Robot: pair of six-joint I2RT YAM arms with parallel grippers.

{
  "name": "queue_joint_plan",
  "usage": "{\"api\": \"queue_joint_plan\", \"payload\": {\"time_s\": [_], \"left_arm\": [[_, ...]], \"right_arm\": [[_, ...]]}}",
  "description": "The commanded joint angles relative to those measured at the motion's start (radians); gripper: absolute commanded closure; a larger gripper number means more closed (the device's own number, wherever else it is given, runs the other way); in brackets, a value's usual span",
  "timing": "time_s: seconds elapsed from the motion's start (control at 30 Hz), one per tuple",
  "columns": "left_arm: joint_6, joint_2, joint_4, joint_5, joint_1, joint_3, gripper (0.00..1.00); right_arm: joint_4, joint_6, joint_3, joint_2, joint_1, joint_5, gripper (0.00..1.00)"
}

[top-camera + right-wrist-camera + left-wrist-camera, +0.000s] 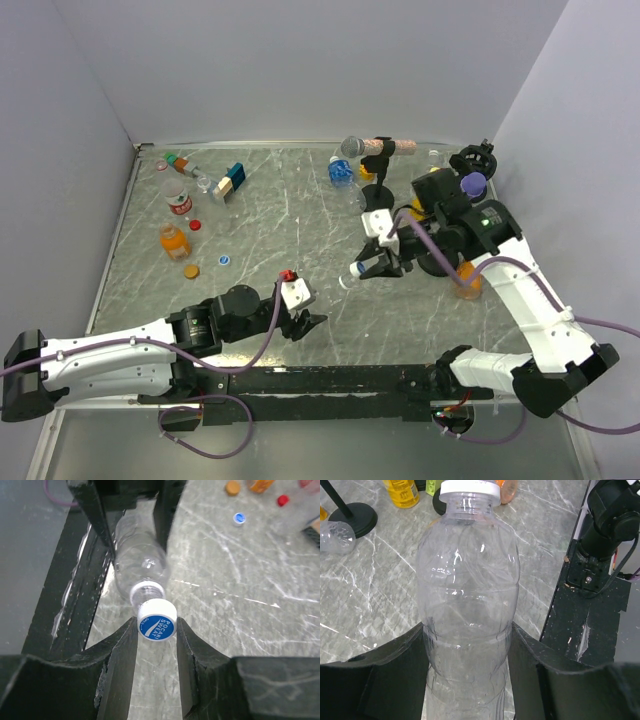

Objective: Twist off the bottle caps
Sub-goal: Unscrew the bottle cap from the plastic bottle, then place the bottle cap at the corner of the board.

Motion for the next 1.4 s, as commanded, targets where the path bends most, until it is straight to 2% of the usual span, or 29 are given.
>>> {"api": "queue_joint_plan", "payload": {"time_s": [0.0, 0.1, 0.2, 0.33, 0.4, 0.47, 0.7, 0.97, 1.2, 1.37], "left_arm": [[-0.011, -0.033, 0.014, 0.013, 0.003, -0.003, 0.99], [-0.016, -0.058, 0.009, 0.004, 0.004, -0.010, 0.99], [-0.021, -0.093, -0.001, -0.012, 0.004, -0.012, 0.99], [-0.013, -0.165, -0.043, -0.050, 0.006, 0.011, 0.99], [-0.004, -0.212, -0.078, -0.082, 0.007, 0.034, 0.99], [-0.001, -0.266, -0.119, -0.120, 0.008, 0.060, 0.99], [-0.027, -0.449, -0.179, -0.229, 0.009, 0.120, 0.99], [-0.059, -0.469, -0.265, -0.306, 0.009, 0.180, 0.99], [-0.077, -0.477, -0.314, -0.329, 0.009, 0.200, 0.99], [-0.070, -0.467, -0.305, -0.337, 0.009, 0.194, 0.99]], "right_arm": [[-0.062, 0.010, 0.104, 0.002, -0.073, -0.145, 0.79], [-0.019, 0.137, 0.098, -0.004, -0.110, -0.158, 0.79], [0.081, 0.361, 0.032, -0.016, -0.132, -0.135, 0.79], [0.258, 0.627, -0.110, -0.013, -0.132, -0.077, 0.77], [0.401, 0.794, -0.205, -0.007, -0.130, -0.025, 0.77], [0.470, 0.854, -0.239, 0.030, -0.112, 0.017, 0.77], [0.477, 0.958, -0.137, 0.321, 0.025, 0.118, 0.76], [0.588, 1.228, 0.090, 0.671, 0.207, 0.210, 0.76], [0.875, 1.561, 0.153, 0.841, 0.260, 0.287, 0.74], [1.004, 1.751, 0.191, 0.956, 0.266, 0.348, 0.72]]}}
